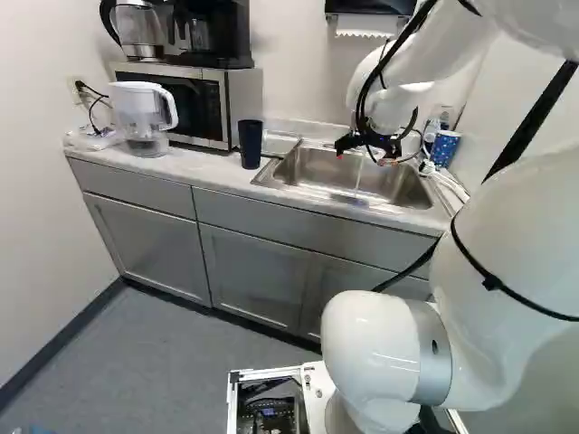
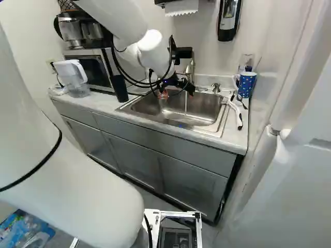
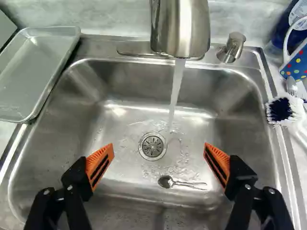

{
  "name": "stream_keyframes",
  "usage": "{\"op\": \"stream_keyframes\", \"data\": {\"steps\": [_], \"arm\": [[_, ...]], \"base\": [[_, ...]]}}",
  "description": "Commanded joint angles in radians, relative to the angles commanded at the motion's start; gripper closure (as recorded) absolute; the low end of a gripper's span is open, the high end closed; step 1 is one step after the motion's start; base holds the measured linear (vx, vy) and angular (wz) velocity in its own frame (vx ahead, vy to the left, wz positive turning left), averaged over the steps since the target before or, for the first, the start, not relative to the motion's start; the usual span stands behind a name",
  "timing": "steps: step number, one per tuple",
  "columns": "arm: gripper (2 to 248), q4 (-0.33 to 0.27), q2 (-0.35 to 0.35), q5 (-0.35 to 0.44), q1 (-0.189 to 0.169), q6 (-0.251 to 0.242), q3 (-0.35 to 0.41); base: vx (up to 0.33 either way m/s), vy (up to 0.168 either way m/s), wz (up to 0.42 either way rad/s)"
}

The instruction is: Rinse the cup and place it in the tray

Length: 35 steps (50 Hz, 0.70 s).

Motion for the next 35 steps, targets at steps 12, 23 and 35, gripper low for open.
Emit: {"op": "stream_keyframes", "data": {"steps": [12, 23, 35], "arm": [[3, 0.0, 0.001, 0.0, 0.002, 0.0, 0.001], [3, 0.0, 0.01, 0.0, 0.022, 0.0, 0.009], [3, 0.0, 0.023, 0.0, 0.053, 0.0, 0.021]], "base": [[0.0, 0.0, 0.0], [0.0, 0.0, 0.0], [0.0, 0.0, 0.0]]}}
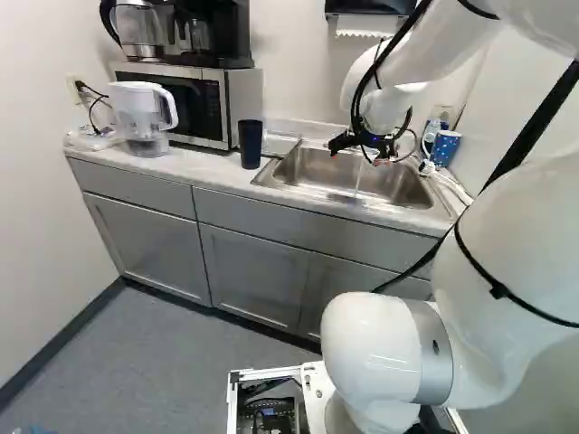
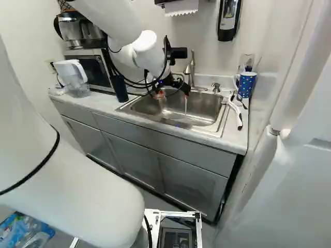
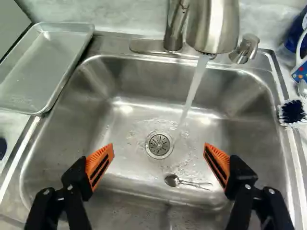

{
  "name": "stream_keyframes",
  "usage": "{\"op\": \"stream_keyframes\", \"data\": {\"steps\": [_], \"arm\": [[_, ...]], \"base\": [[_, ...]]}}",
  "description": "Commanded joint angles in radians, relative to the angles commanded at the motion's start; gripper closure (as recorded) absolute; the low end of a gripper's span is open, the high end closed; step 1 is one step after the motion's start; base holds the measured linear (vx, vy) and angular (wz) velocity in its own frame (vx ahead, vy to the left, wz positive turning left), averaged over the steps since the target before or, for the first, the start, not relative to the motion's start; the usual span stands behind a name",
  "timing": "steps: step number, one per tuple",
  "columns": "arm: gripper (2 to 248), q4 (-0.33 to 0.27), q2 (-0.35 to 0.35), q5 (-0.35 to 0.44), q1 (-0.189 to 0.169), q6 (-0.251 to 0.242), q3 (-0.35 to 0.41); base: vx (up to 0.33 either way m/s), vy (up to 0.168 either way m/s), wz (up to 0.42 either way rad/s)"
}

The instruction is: Rinse the cup and place it in the tray

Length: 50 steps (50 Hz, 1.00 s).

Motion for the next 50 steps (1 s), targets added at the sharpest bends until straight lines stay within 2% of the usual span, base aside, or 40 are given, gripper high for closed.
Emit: {"op": "stream_keyframes", "data": {"steps": [50], "arm": [[3, 0.0, 0.007, 0.0, 0.174, 0.0, 0.007]], "base": [[0.0, 0.0, 0.0]]}}
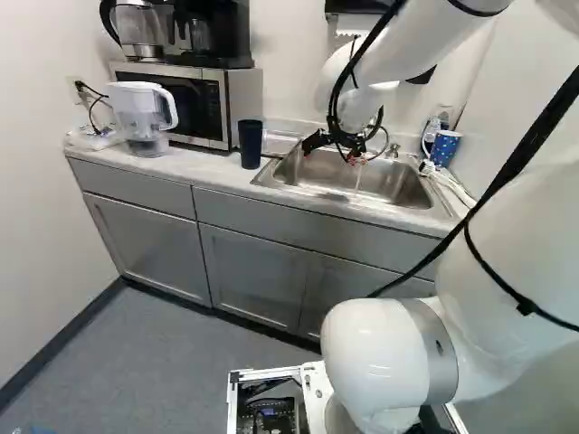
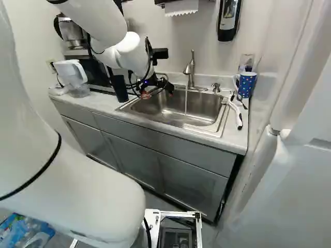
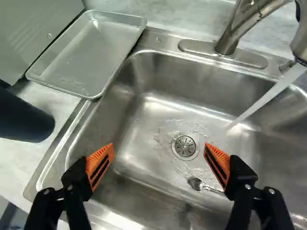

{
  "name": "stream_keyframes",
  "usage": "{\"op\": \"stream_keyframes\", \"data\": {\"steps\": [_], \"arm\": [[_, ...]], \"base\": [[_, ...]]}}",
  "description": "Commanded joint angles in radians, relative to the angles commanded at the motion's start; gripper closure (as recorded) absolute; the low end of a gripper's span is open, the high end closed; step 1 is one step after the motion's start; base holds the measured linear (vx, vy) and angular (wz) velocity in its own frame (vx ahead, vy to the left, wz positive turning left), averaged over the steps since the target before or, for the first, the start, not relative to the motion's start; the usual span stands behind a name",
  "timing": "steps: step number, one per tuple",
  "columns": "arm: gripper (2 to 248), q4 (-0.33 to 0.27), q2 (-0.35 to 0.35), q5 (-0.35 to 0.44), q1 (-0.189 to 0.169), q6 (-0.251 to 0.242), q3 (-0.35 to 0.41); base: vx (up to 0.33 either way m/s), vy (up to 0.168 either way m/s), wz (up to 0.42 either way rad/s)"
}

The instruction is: Rinse the cup and place it in the tray

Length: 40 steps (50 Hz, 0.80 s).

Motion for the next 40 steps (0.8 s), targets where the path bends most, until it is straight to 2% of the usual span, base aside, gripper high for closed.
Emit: {"op": "stream_keyframes", "data": {"steps": [40], "arm": [[3, 0.0, -0.009, 0.0, 0.147, 0.0, -0.009]], "base": [[0.0, 0.0, 0.0]]}}
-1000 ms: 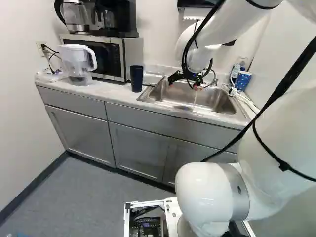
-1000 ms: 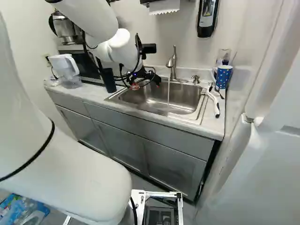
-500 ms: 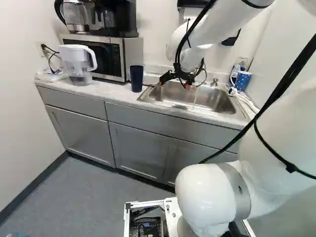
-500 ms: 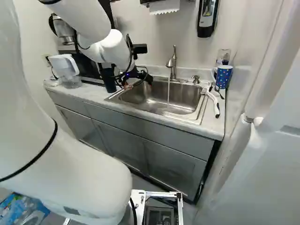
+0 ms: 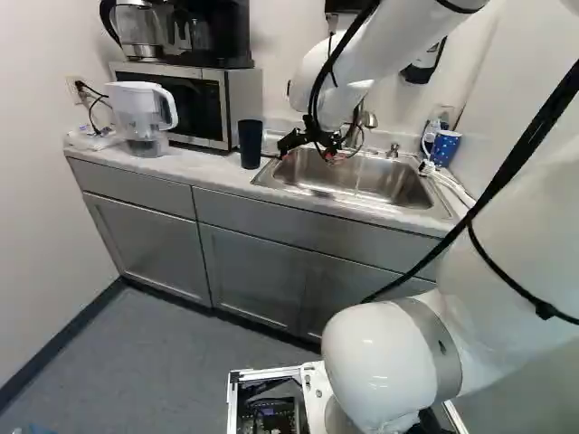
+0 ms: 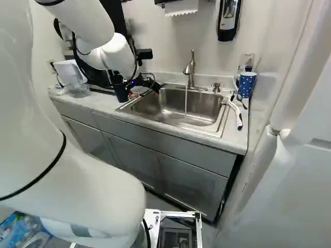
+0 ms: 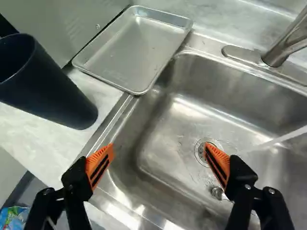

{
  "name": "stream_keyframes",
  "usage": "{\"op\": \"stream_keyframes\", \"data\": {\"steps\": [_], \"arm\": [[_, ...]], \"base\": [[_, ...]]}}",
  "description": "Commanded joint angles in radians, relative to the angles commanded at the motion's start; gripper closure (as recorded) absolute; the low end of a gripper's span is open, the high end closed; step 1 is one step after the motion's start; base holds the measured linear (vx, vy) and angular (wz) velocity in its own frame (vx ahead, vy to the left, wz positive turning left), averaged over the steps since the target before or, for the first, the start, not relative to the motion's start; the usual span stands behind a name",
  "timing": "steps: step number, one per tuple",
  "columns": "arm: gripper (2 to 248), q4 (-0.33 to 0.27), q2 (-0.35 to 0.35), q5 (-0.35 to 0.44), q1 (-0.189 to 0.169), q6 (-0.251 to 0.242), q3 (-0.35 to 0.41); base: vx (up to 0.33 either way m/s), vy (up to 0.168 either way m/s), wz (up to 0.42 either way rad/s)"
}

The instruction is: Rinse the cup and place it in the tray

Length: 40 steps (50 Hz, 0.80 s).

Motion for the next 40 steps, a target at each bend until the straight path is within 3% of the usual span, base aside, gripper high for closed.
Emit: {"op": "stream_keyframes", "data": {"steps": [40], "arm": [[3, 0.0, -0.035, 0.0, 0.143, 0.0, -0.033]], "base": [[0.0, 0.0, 0.0]]}}
